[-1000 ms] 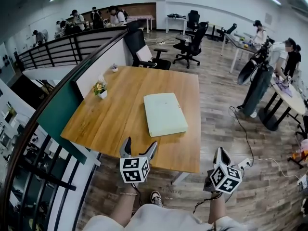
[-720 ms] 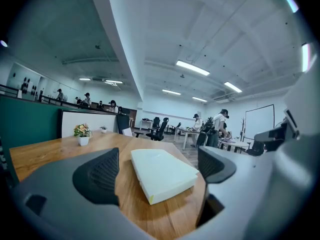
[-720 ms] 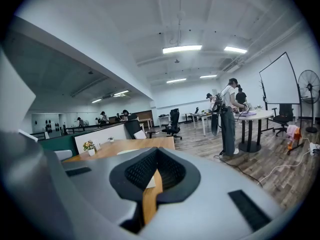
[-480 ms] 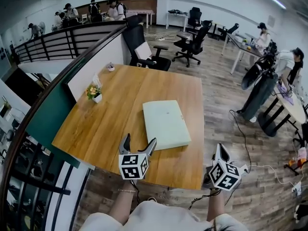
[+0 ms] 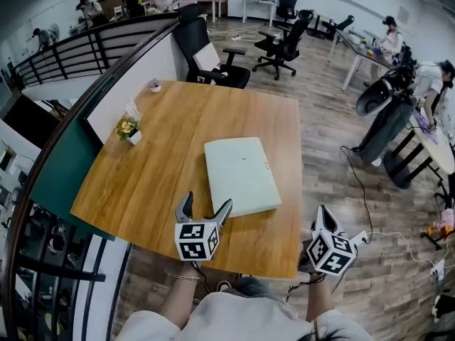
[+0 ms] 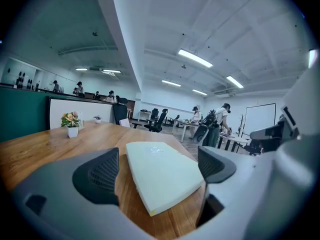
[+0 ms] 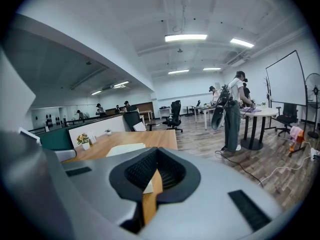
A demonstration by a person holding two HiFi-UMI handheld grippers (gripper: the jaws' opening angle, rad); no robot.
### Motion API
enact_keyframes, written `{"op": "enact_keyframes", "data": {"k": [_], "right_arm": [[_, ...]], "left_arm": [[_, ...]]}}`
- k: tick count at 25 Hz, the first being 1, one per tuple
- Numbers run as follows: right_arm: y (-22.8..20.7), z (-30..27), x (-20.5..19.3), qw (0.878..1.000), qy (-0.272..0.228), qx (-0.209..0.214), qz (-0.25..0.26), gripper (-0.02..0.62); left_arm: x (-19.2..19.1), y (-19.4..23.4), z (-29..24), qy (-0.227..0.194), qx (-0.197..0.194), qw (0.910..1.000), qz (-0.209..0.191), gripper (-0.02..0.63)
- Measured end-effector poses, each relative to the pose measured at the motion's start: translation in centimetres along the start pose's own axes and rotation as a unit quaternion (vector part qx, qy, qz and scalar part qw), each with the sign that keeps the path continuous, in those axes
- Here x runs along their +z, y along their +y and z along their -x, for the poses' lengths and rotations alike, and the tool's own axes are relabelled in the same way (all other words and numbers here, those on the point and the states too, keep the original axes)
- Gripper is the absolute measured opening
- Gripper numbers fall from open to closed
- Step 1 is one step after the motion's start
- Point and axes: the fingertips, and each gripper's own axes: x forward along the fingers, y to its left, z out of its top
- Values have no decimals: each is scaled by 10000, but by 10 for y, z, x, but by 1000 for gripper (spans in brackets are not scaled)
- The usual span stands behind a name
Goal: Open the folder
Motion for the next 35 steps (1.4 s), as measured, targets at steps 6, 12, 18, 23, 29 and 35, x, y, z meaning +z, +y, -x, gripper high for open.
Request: {"op": "enact_keyframes", "data": {"k": [6, 12, 18, 23, 29, 35], "right_arm": [[-21, -12, 21, 10000, -56, 41, -31, 2], [-79, 0, 17, 9985, -14, -506, -218, 2], [-109, 3, -7, 9956, 153, -791, -474, 2], [-118, 2, -25, 9932, 243, -904, -688, 2], [-124, -2, -52, 9905, 483, -955, -860, 2], [-132, -14, -85, 9872, 820, -922, -1013, 2]], "left_arm": [[12, -31, -26, 42, -183, 9998, 16, 497], [11, -80, -60, 221, -700, 9970, -245, 497], [-10, -114, -84, 576, -1149, 9901, -563, 497], [-26, -135, -97, 955, -1553, 9749, -1277, 497], [-60, -147, -105, 1552, -1906, 9416, -2300, 497], [-98, -155, -117, 2092, -2108, 8874, -3526, 495]]}}
